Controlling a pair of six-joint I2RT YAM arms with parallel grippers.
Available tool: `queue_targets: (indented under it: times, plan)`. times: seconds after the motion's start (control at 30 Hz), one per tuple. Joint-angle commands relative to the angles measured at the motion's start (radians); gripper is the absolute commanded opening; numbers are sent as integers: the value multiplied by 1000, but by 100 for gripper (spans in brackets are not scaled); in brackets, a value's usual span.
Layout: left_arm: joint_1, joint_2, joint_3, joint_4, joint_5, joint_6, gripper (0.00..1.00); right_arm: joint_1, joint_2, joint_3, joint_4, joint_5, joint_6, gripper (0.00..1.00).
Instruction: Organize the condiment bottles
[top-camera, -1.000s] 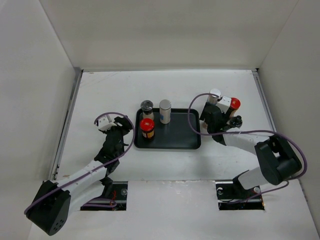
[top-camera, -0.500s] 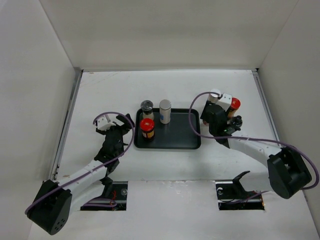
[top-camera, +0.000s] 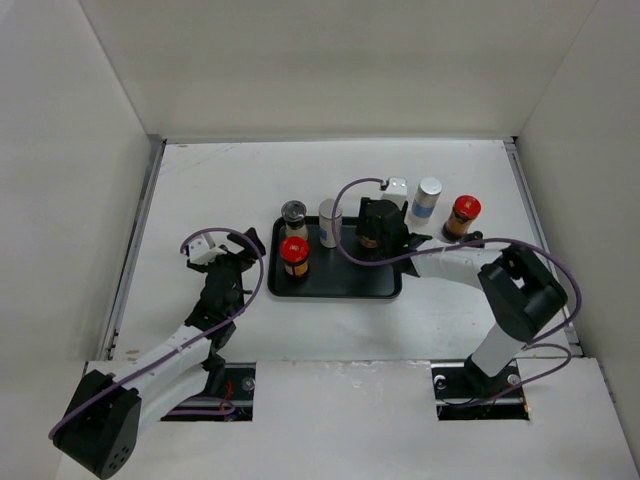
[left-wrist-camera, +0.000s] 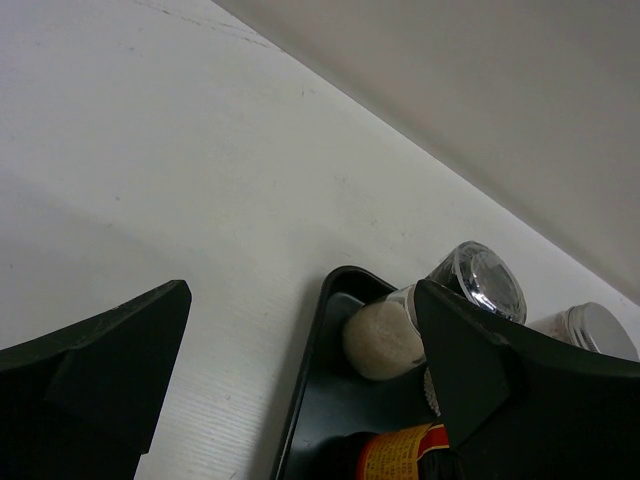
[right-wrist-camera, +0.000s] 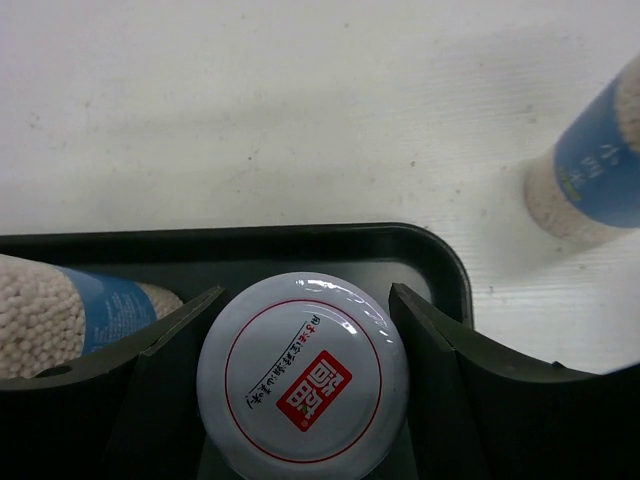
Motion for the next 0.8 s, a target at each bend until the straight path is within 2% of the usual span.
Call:
queue_targets:
  times: [0.0, 0.2, 0.3, 0.4, 0.57, 0.63, 0.67, 0.7, 0.77]
  plan:
    - [1, 0, -4, 52, 14, -10, 97, 29, 16, 105, 148, -4, 4, 58]
    - [0, -10, -3, 46, 14, -10, 97, 55, 111, 156, 143, 7, 8, 62]
    - [6, -7, -6, 46, 14, -12, 97, 65, 131, 167, 143, 23, 8, 75]
    - [0, -7, -3, 46, 14, -12, 97, 70, 101, 151, 134, 57, -3, 83]
    - [1, -3, -1, 44, 14, -12, 97, 70, -33, 83, 85, 80, -9, 85]
    - [1, -2, -1, 49, 14, -12, 97, 62, -120, 18, 73, 108, -3, 82]
    - [4, 1, -1, 49, 14, -12, 97, 52, -164, -14, 68, 119, -3, 75]
    - [4, 3, -1, 46, 14, -12, 97, 32, -207, -45, 65, 131, -7, 68]
    - [-6, 1, 0, 52, 14, -12, 97, -28, -287, -82, 53, 148, -10, 45]
